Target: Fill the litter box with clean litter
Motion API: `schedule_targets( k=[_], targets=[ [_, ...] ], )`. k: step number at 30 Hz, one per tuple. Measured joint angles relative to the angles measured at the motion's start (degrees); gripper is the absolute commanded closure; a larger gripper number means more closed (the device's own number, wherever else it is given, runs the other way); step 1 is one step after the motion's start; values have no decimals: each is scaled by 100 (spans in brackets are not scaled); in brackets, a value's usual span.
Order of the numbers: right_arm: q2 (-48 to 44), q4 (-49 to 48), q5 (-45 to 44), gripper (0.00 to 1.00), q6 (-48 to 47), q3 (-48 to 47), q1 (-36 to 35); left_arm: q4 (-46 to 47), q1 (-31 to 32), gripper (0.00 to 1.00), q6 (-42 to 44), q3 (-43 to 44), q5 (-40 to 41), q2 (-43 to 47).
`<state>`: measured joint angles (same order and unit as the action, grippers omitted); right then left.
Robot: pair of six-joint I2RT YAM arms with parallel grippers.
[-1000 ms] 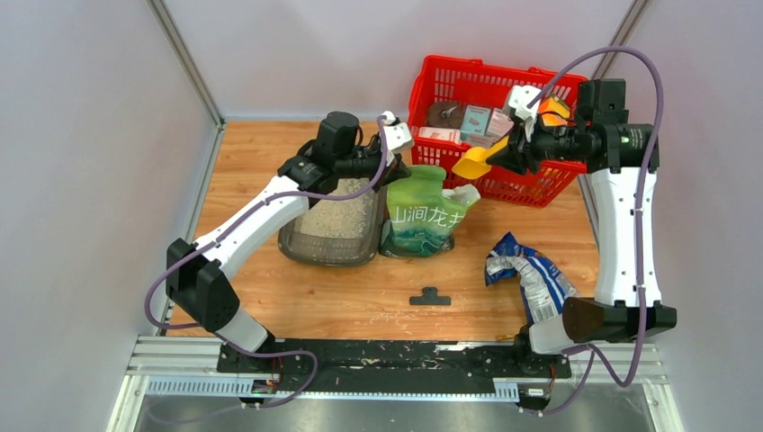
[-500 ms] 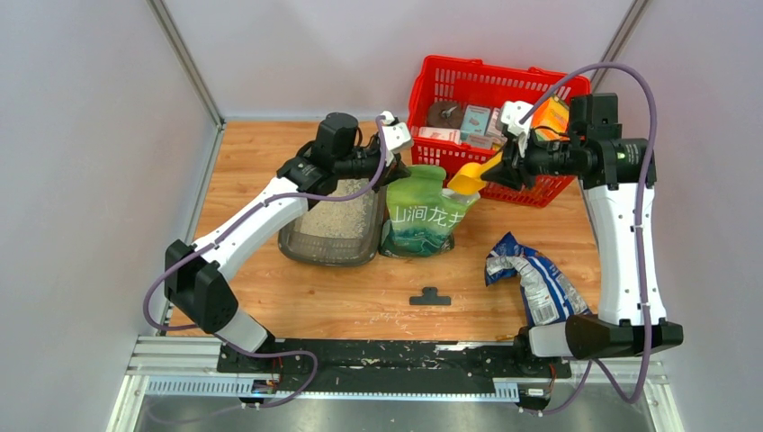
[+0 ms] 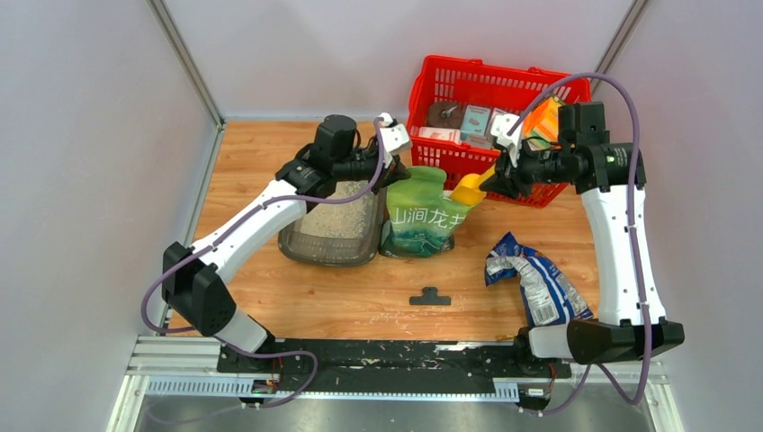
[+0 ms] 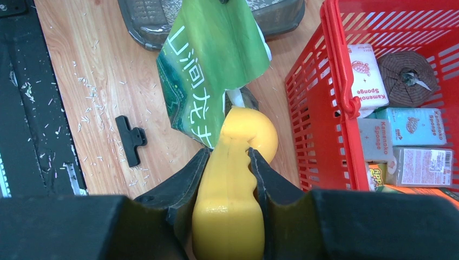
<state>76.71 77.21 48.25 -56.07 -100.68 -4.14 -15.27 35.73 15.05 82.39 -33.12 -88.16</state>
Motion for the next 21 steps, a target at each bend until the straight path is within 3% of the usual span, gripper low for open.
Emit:
schedule_targets(
  k=[7,11,16,21],
  targets=[
    [389,-13,-61,100,42,15,-216,114,35,100,-31,-227,-52,247],
    [686,-72,-114,100,560,107,-363,260,35,100,-170,-398,-76,372],
    [627,-415,-424,100,2271,686,-437,404,68,100,-400,-643,-146,566],
    [-37,-1263,-1176,100,4516,1497,-446,487,94,100,-605,-782,-153,688]
  ],
)
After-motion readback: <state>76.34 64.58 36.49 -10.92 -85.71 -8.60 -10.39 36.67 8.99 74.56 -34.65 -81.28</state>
